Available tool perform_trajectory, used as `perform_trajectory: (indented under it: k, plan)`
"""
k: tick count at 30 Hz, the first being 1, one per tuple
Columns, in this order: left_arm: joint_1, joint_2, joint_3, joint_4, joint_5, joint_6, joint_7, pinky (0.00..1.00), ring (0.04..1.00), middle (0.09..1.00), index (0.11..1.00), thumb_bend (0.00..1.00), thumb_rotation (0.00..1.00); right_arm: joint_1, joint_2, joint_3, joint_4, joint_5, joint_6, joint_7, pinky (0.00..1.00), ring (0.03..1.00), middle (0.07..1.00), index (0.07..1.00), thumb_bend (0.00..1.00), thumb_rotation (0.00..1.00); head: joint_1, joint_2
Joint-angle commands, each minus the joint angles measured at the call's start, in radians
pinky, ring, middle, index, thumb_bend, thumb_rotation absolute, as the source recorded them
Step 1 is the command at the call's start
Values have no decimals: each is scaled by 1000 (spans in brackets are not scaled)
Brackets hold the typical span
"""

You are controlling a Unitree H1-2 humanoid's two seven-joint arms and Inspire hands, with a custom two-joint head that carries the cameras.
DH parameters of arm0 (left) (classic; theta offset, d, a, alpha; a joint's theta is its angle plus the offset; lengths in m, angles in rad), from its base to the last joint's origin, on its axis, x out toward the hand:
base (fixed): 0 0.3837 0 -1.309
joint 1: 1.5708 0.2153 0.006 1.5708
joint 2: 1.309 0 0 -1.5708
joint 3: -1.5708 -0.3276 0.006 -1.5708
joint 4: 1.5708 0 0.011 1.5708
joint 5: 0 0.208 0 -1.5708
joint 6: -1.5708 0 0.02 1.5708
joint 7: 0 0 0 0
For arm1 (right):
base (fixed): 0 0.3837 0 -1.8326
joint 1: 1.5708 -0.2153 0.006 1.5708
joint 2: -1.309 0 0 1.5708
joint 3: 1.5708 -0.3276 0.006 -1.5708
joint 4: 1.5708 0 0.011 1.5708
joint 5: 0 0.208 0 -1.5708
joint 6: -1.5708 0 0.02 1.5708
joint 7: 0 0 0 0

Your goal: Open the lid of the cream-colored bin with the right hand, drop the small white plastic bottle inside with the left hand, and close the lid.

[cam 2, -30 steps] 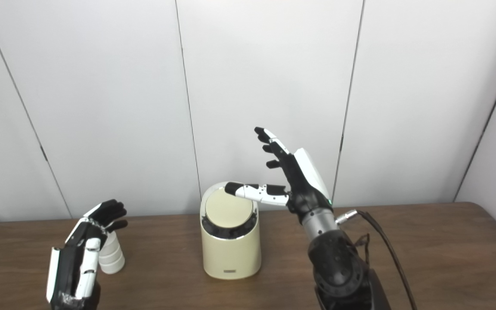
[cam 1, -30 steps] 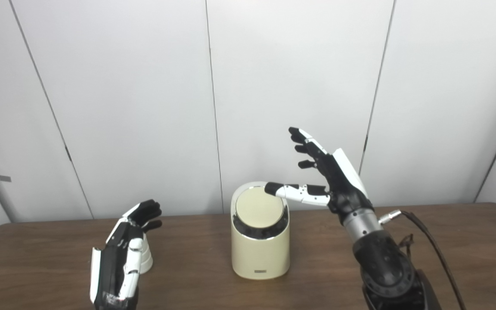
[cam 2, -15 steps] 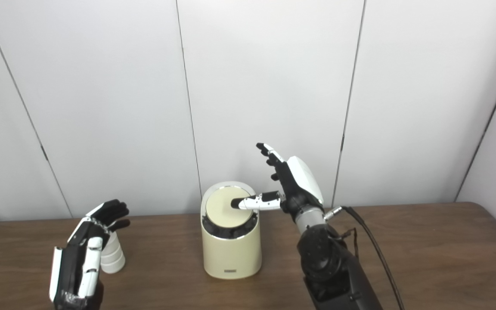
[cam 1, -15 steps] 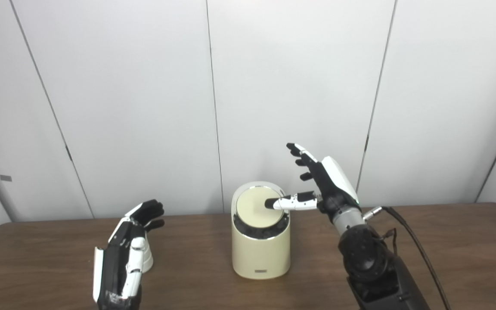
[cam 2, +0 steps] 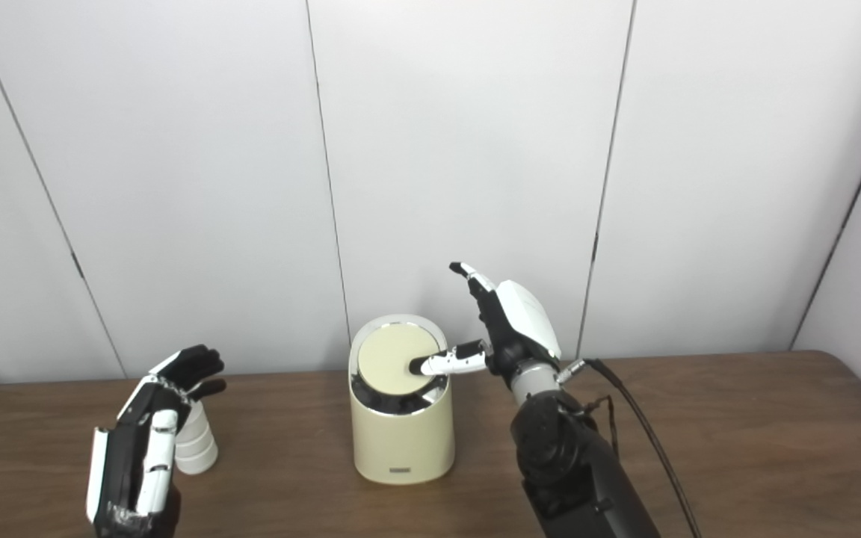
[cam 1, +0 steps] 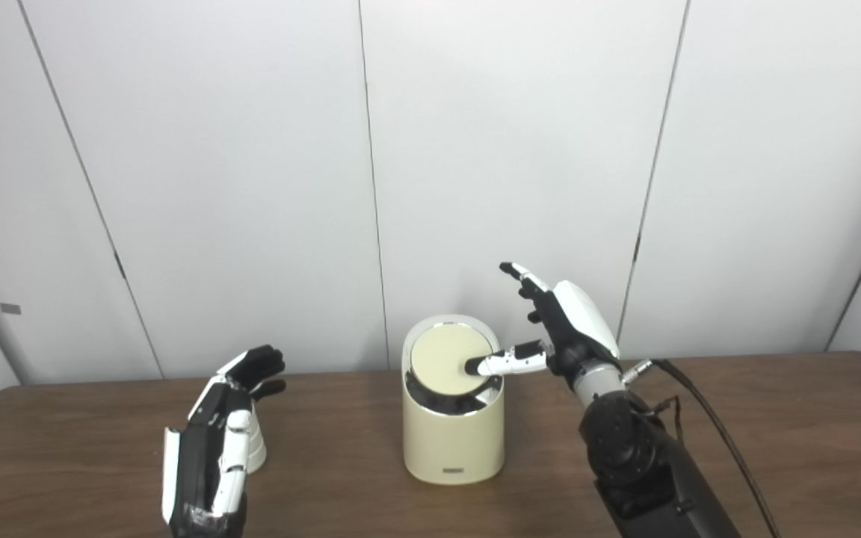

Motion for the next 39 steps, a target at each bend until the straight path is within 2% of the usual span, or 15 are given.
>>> perform_trajectory:
  k: [1, 7, 14, 21, 28, 36, 39]
  plan:
    - [-43, -4, -3, -31, 8, -17, 7, 700, 760, 761, 755, 246, 726, -60, -10, 5, -21, -19, -10, -17, 737, 881, 923, 905, 934, 297, -1, 0]
    - [-46, -4, -4, -29, 9, -16, 9, 700, 762, 762, 757, 254, 728, -59, -18, 25, -4, -46, -23, -29, 711, 867, 911, 896, 969, 321, 1, 1]
    - [-47, -6, -3, -34, 7, -15, 10, 704, 761, 765, 758, 246, 730, -56, -30, 55, 17, -86, -35, -46, 711, 865, 913, 893, 990, 176, 0, 3]
    - [-44, -5, -2, -40, 9, -12, 11, 706, 763, 764, 758, 242, 725, -50, -36, 75, 12, -107, -40, -60, 720, 862, 909, 889, 930, 12, -2, 6]
    - [-45, -6, -1, -38, 10, -16, 13, 703, 760, 764, 757, 238, 713, -49, -39, 81, 3, -127, -38, -58, 712, 859, 907, 887, 881, 0, -5, 6]
    - [-45, -1, -3, -37, 16, -16, 10, 704, 763, 767, 763, 239, 729, -41, -41, 81, -10, -132, -34, -57, 659, 837, 897, 876, 870, 0, -6, 8]
    - [-45, -1, -2, -37, 20, -16, 12, 700, 760, 763, 759, 239, 733, -31, -37, 70, -15, -114, -53, -71, 653, 826, 890, 869, 873, 0, -7, 8]
